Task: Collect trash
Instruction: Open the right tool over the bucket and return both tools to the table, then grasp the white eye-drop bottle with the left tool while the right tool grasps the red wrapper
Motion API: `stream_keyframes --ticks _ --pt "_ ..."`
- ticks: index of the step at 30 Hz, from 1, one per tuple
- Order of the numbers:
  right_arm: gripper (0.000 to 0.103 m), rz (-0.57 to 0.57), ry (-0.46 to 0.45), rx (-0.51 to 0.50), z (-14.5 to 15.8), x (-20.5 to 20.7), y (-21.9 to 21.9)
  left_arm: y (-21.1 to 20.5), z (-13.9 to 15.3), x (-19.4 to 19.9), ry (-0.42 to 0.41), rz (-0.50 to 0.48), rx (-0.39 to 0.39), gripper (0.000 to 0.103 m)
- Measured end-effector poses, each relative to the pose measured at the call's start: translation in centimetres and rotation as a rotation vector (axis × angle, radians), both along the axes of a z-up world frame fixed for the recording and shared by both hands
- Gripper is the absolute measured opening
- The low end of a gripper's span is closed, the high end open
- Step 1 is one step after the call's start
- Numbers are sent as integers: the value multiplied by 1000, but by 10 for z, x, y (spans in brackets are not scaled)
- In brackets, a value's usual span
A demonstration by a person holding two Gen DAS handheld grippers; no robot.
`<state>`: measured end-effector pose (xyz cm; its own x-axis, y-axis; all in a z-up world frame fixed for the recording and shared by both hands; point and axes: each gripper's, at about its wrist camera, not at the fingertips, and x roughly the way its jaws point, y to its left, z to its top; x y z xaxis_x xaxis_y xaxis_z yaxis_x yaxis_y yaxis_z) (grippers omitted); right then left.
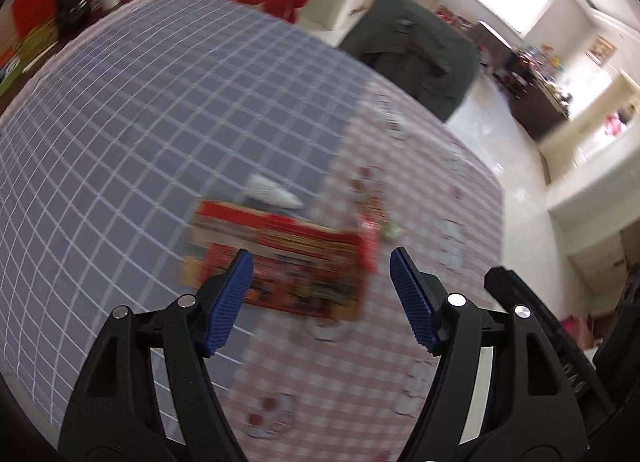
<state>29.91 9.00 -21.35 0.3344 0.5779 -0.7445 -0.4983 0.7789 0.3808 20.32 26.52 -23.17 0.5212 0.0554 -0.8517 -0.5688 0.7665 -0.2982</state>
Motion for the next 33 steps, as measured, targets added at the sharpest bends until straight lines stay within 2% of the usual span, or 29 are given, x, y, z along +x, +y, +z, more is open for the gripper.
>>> stream_keyframes --ticks 6,10,15,20,23,26,29,32,33 --pt "47 38 -9 -109 -39 6 48 34 -25 6 31 17 -13 70" --pt "53 72 -54 -136 -61 14 65 45 -43 21 52 -5 -21 70" --pt "59 37 -8 -86 -91 35 68 52 -65 42 75 -35 -18 71" --pt "59 39 10 -49 -99 45 66 53 -83 54 92 -36 -15 71" --pt "59 28 88 24 -109 56 59 53 -91 61 94 -25 -11 71" --pt "58 -36 178 93 -124 65 45 52 -93 65 92 -3 46 71" --pt "57 -49 164 57 -124 65 44 55 -102 69 124 31 67 71" --pt "56 22 82 -87 -118 55 66 58 -110 70 138 51 69 73" --pt "56 39 80 -92 -119 53 69 59 -110 70 132 61 74 73"
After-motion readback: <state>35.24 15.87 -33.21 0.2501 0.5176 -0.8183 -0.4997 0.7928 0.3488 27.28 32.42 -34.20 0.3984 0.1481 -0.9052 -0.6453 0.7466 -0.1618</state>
